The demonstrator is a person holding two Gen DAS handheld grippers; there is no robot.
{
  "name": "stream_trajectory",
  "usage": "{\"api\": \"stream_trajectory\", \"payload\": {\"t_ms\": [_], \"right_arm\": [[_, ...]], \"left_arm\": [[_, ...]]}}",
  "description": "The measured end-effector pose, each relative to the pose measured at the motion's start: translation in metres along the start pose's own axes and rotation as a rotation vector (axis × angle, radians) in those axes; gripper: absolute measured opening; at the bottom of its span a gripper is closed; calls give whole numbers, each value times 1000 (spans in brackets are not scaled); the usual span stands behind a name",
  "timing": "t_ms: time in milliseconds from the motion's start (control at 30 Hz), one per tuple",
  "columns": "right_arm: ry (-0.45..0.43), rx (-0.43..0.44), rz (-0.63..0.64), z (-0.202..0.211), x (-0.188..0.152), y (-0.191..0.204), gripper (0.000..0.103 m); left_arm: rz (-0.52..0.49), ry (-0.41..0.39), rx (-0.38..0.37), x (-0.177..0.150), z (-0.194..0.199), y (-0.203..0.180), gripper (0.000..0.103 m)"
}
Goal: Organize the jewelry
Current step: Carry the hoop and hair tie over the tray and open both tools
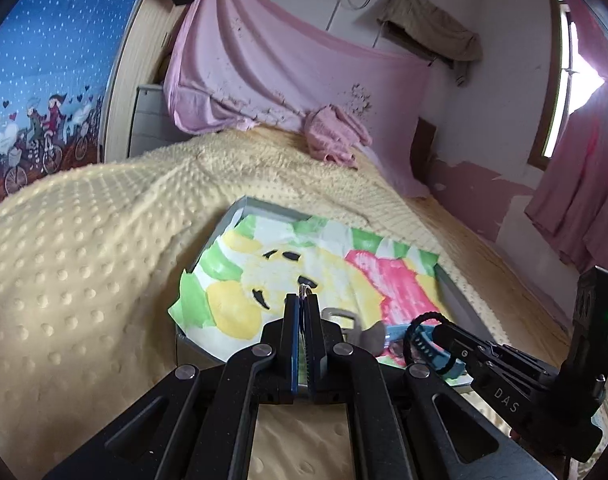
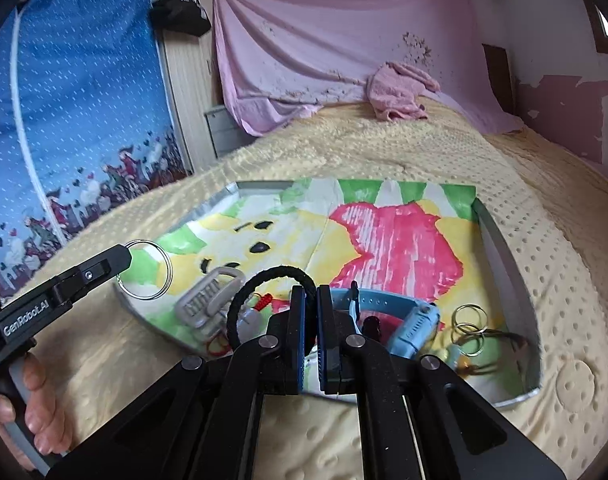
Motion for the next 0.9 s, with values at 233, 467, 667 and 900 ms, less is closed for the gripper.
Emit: {"api": "stream_trajectory", "payload": {"t_ms": [233, 467, 667, 900], "right_arm": [[44, -29, -11, -20, -12, 1, 5], [81, -36, 2, -30, -21, 3, 5], [79, -34, 4, -30, -22, 3, 5], [50, -40, 12, -22, -22, 2, 6]], "left_arm": [[4, 50, -1, -14, -14, 6, 3], [1, 85, -11, -22, -18, 7, 3], [-10, 82, 6, -23, -17, 5, 3], [6, 83, 16, -22, -16, 10, 3]]}}
Point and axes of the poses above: each gripper's, at about its wrist camera, not at the fingertips, and z roughly against the way its jaws point, y to its left, x to its top, the point moved 4 cm from there along -z, roughly the way its jaws point, and after that the axes turned 9 degrees about -y, right-handed, at the moved point
